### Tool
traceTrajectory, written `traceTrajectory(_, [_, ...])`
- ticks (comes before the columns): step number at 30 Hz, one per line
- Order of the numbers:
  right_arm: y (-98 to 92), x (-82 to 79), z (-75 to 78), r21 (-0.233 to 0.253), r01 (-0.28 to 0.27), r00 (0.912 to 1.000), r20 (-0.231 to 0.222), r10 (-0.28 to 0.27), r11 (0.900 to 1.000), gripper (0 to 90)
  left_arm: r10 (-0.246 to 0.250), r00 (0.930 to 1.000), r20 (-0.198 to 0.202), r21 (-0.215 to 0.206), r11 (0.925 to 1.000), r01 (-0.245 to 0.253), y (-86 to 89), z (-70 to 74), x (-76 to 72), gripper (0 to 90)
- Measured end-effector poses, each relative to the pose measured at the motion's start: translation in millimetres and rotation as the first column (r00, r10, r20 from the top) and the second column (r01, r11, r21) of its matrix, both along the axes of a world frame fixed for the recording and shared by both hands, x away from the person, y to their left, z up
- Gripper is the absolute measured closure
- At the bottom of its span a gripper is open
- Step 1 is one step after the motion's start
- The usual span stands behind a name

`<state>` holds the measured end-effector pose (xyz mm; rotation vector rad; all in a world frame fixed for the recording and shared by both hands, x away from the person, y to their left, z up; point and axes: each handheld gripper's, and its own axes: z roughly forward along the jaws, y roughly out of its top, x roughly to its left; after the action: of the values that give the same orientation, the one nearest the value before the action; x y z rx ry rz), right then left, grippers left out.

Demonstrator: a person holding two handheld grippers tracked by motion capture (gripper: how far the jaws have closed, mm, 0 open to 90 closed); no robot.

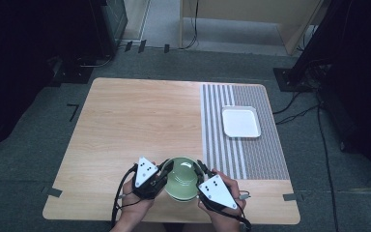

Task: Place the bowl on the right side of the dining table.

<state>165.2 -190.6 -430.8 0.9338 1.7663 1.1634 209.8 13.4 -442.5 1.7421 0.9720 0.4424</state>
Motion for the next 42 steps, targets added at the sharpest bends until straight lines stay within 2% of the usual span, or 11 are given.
traceTrajectory(6, [-5.1, 5.0, -0.6, 0.093, 0.013, 0.9988, -0.048, -0.009, 0.996, 81.9, 0.023, 0.9995, 0.022, -0.027, 0.9994, -0.022, 0.6, 2.9, -3.6, 83.7])
traceTrajectory(9, [-3.3, 8.8, -2.5, 0.103, 0.035, 0.9935, -0.111, -0.024, 0.994, 74.0, 0.046, 0.9968, 0.066, -0.059, 0.9974, -0.042, 2.3, 5.3, -7.3, 83.8])
traceTrajectory(12, [-3.8, 11.3, -4.8, 0.136, 0.053, 0.9897, -0.139, -0.034, 0.989, 83.7, 0.071, 0.9844, 0.161, -0.008, 0.9975, -0.070, -3.2, 6.8, -16.6, 83.3])
traceTrajectory(15, [-7.8, 12.4, -1.5, 0.168, 0.055, 0.9905, -0.134, -0.032, 0.984, 84.7, 0.036, 0.9882, 0.149, -0.054, 0.9982, -0.028, -0.3, 5.5, -14.7, 80.8])
traceTrajectory(17, [-9.9, 14.5, 0.9, 0.150, 0.054, 0.9902, -0.135, -0.033, 0.987, 84.5, -0.009, 0.9904, 0.138, -0.092, 0.9955, 0.022, 5.1, 6.3, -11.7, 63.5])
traceTrajectory(20, [-14.7, 18.0, 2.6, 0.129, 0.069, 0.9915, -0.118, -0.054, 0.989, 84.5, 0.022, 0.9904, 0.137, -0.111, 0.9938, -0.007, 15.4, 12.0, -8.2, 30.5])
traceTrajectory(24, [-21.1, 22.5, 6.6, 0.131, 0.076, 0.9924, -0.106, -0.062, 0.989, 84.5, 0.013, 0.9898, 0.142, -0.138, 0.9904, 0.006, 34.2, 19.1, -1.4, 11.5])
traceTrajectory(28, [-28.8, 28.4, 13.2, 0.148, 0.087, 0.9922, -0.102, -0.072, 0.985, 84.5, 0.018, 0.9962, 0.086, -0.195, 0.9808, -0.001, 54.1, 23.5, 5.7, 0.0])
traceTrajectory(34, [-42.1, 38.8, 23.1, 0.179, 0.118, 0.9898, -0.101, -0.101, 0.977, 84.4, 0.116, 0.9900, 0.079, -0.080, 0.9907, -0.110, 83.7, 13.5, 18.6, 0.0])
traceTrajectory(37, [-49.2, 44.0, 25.8, 0.193, 0.135, 0.9875, -0.106, -0.117, 0.972, 84.4, 0.162, 0.9866, 0.019, -0.048, 0.9858, -0.161, 101.5, 1.8, 29.7, 0.0])
traceTrajectory(42, [-57.9, 51.0, 26.6, 0.203, 0.156, 0.9840, -0.117, -0.134, 0.967, 84.5, 0.273, 0.9616, -0.027, 0.039, 0.9615, -0.272, 126.6, -20.1, 43.0, 0.0])
